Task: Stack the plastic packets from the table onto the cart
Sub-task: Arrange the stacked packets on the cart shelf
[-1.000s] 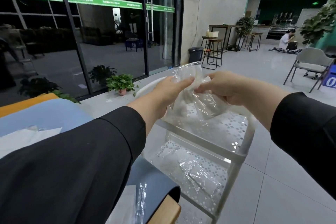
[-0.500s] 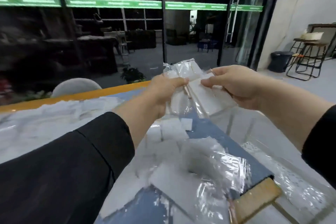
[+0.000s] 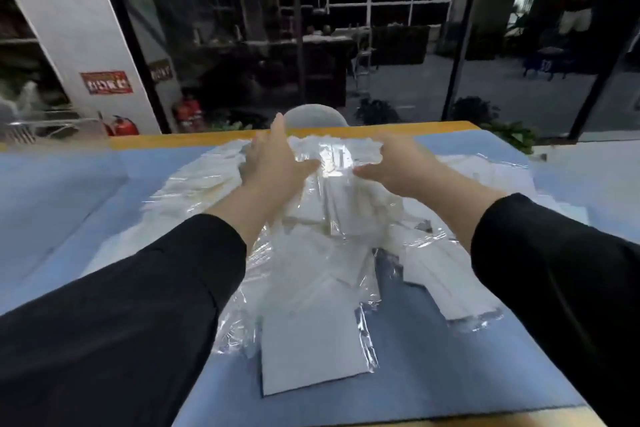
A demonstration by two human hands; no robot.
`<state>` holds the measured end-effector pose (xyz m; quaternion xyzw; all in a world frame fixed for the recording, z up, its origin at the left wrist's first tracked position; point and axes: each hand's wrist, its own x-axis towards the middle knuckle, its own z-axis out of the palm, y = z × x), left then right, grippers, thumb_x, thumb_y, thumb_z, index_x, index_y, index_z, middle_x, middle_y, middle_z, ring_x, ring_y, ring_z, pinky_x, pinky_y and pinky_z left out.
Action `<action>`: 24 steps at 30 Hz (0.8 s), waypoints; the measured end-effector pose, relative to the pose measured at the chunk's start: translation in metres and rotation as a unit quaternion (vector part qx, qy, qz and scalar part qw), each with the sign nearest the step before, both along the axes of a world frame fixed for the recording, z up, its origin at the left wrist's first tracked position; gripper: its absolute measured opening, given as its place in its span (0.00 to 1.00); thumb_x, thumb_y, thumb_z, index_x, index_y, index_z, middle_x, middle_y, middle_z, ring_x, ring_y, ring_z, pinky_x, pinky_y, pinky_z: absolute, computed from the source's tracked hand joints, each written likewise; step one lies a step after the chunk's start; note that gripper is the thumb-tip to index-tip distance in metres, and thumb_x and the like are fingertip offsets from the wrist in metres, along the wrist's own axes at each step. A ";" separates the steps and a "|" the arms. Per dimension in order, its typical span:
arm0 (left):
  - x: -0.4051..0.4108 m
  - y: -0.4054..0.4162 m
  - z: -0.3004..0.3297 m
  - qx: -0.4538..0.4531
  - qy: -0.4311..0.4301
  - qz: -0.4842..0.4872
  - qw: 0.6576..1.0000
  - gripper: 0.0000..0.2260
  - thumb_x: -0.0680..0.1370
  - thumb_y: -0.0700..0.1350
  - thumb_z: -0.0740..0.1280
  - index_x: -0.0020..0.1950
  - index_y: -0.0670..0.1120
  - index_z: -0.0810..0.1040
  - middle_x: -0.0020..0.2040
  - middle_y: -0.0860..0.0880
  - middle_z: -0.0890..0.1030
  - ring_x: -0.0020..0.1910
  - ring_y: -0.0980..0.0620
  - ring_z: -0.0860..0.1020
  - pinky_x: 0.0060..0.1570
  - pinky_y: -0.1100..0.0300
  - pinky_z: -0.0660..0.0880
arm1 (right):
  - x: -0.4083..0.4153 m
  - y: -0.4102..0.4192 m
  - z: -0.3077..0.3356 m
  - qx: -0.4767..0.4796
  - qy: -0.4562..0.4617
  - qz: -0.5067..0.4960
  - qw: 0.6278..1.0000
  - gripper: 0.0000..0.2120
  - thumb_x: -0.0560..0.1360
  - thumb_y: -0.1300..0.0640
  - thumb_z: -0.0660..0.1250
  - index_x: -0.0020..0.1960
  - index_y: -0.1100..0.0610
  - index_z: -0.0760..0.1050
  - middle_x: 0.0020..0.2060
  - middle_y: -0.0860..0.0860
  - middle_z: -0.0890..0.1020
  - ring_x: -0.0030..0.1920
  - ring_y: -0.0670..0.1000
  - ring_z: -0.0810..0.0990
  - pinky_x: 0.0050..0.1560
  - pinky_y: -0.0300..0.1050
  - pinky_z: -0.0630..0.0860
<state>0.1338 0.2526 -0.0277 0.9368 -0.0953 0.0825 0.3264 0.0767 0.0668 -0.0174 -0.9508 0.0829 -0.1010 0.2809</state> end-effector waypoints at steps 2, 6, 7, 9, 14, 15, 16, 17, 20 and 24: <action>-0.002 0.011 -0.013 0.107 -0.025 0.001 0.994 0.32 0.82 0.58 0.64 0.82 0.55 0.54 0.80 0.47 0.59 0.77 0.41 0.61 0.69 0.44 0.64 | 0.001 0.002 -0.013 -0.086 -0.019 -0.013 0.996 0.29 0.79 0.44 0.68 0.75 0.54 0.67 0.70 0.53 0.73 0.67 0.57 0.74 0.62 0.52 0.74; -0.009 0.019 -0.033 0.198 0.041 -0.131 0.970 0.21 0.85 0.59 0.51 0.78 0.59 0.63 0.81 0.53 0.59 0.79 0.47 0.59 0.75 0.45 0.60 | -0.012 0.001 -0.031 -0.098 -0.021 0.038 0.994 0.16 0.82 0.45 0.62 0.67 0.50 0.76 0.68 0.49 0.75 0.63 0.54 0.77 0.62 0.49 0.72; -0.012 0.019 -0.035 0.237 0.051 -0.153 0.958 0.19 0.86 0.57 0.50 0.76 0.60 0.66 0.79 0.54 0.64 0.77 0.47 0.62 0.73 0.44 0.61 | -0.015 0.001 -0.036 -0.118 0.008 0.060 0.991 0.15 0.83 0.45 0.60 0.65 0.49 0.77 0.67 0.48 0.76 0.62 0.54 0.77 0.63 0.50 0.72; -0.016 0.016 -0.035 0.294 0.044 -0.160 0.941 0.16 0.87 0.53 0.49 0.71 0.59 0.70 0.72 0.55 0.70 0.73 0.47 0.66 0.70 0.41 0.63 | -0.023 0.001 -0.041 -0.140 0.032 0.088 0.986 0.15 0.84 0.46 0.58 0.65 0.48 0.77 0.67 0.46 0.76 0.66 0.52 0.76 0.69 0.53 0.68; -0.034 -0.018 -0.011 0.212 -0.058 -0.099 0.970 0.21 0.84 0.60 0.54 0.73 0.52 0.71 0.72 0.49 0.74 0.71 0.44 0.70 0.67 0.44 0.65 | -0.063 -0.015 -0.030 -0.111 -0.053 0.051 0.991 0.17 0.84 0.46 0.59 0.69 0.49 0.75 0.73 0.46 0.73 0.71 0.51 0.71 0.71 0.48 0.66; -0.043 -0.032 -0.006 0.200 -0.093 -0.116 0.968 0.19 0.84 0.59 0.56 0.70 0.52 0.73 0.70 0.49 0.76 0.69 0.44 0.72 0.64 0.45 0.67 | -0.076 -0.026 -0.027 -0.113 -0.063 0.043 0.991 0.17 0.84 0.46 0.60 0.69 0.50 0.76 0.72 0.47 0.74 0.70 0.51 0.72 0.71 0.47 0.66; -0.054 -0.048 -0.001 0.177 -0.123 -0.142 0.966 0.16 0.84 0.57 0.57 0.67 0.52 0.74 0.68 0.49 0.77 0.67 0.44 0.73 0.62 0.46 0.69 | -0.090 -0.039 -0.025 -0.116 -0.069 0.032 0.990 0.17 0.84 0.46 0.60 0.68 0.50 0.76 0.71 0.47 0.75 0.70 0.51 0.72 0.70 0.47 0.67; -0.066 -0.067 0.004 0.148 -0.132 -0.171 0.965 0.14 0.83 0.54 0.58 0.65 0.53 0.75 0.67 0.49 0.78 0.65 0.43 0.74 0.61 0.46 0.70 | -0.106 -0.053 -0.023 -0.117 -0.077 0.016 0.990 0.16 0.84 0.47 0.60 0.67 0.51 0.77 0.70 0.47 0.75 0.69 0.51 0.73 0.68 0.46 0.67; -0.110 -0.130 0.014 0.104 -0.136 -0.246 0.954 0.16 0.83 0.48 0.60 0.70 0.51 0.74 0.69 0.47 0.76 0.65 0.42 0.73 0.62 0.46 0.72 | -0.163 -0.105 -0.016 -0.116 -0.095 -0.054 0.987 0.15 0.84 0.48 0.61 0.66 0.52 0.78 0.68 0.47 0.76 0.66 0.49 0.73 0.62 0.41 0.67; -0.171 -0.214 0.013 0.090 -0.127 -0.343 0.926 0.17 0.82 0.46 0.59 0.70 0.53 0.73 0.70 0.49 0.75 0.62 0.42 0.74 0.59 0.47 0.74 | -0.253 -0.180 -0.010 -0.148 -0.080 -0.168 0.971 0.14 0.84 0.49 0.59 0.63 0.53 0.78 0.62 0.48 0.78 0.60 0.49 0.74 0.49 0.40 0.63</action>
